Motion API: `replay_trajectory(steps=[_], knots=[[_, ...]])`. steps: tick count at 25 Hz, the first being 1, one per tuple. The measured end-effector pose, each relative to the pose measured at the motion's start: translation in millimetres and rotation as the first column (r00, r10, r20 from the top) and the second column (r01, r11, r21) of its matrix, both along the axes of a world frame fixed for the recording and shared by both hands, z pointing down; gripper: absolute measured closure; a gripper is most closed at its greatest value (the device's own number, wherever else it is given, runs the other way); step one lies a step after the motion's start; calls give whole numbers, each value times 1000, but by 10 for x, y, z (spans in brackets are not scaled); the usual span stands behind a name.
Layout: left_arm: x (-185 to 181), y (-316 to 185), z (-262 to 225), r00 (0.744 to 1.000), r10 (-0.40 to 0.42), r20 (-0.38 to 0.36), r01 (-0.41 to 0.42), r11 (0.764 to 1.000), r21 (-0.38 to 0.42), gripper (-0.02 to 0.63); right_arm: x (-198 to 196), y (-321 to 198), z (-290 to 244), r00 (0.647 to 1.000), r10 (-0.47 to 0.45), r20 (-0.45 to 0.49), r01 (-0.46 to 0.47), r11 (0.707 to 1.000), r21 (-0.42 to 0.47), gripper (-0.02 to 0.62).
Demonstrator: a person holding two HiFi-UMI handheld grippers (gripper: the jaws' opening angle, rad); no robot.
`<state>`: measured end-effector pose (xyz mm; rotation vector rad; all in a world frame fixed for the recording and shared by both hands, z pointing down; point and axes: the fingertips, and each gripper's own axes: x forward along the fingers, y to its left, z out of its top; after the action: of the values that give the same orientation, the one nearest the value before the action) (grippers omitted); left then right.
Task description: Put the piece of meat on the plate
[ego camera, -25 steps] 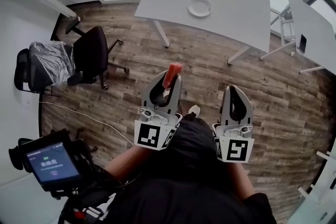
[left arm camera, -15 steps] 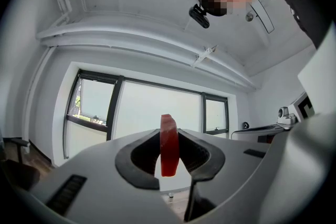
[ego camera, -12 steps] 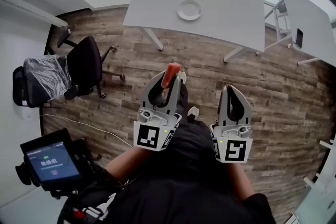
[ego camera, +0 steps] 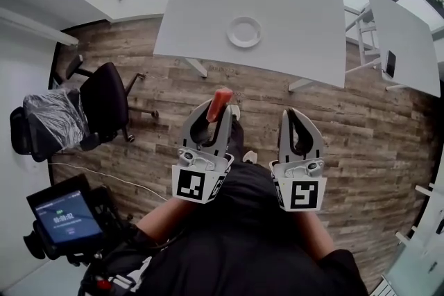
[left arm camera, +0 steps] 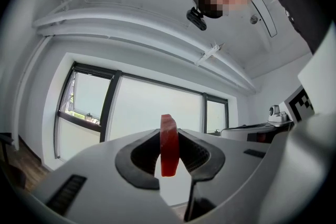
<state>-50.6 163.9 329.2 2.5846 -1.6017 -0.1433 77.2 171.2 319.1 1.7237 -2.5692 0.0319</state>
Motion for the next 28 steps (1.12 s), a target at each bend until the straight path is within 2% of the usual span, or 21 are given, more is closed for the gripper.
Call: replay_trajectory(steps=[8,15,28], knots=[[132,-130,-146,999,17,-39,-15,999,44,511,78,-57,-195,1000,8,-24,-6,999,49,589],[-246,-1015,-13,998,31,-54,-31,1000,2,511,-316,-961,-192,999,10,-54,-8,1000,23,589],[-405,-1526,86,997,65,-41,-65,998,-2,511,-503,-1460,-21,998,31,-52,-31,999,-6,589]])
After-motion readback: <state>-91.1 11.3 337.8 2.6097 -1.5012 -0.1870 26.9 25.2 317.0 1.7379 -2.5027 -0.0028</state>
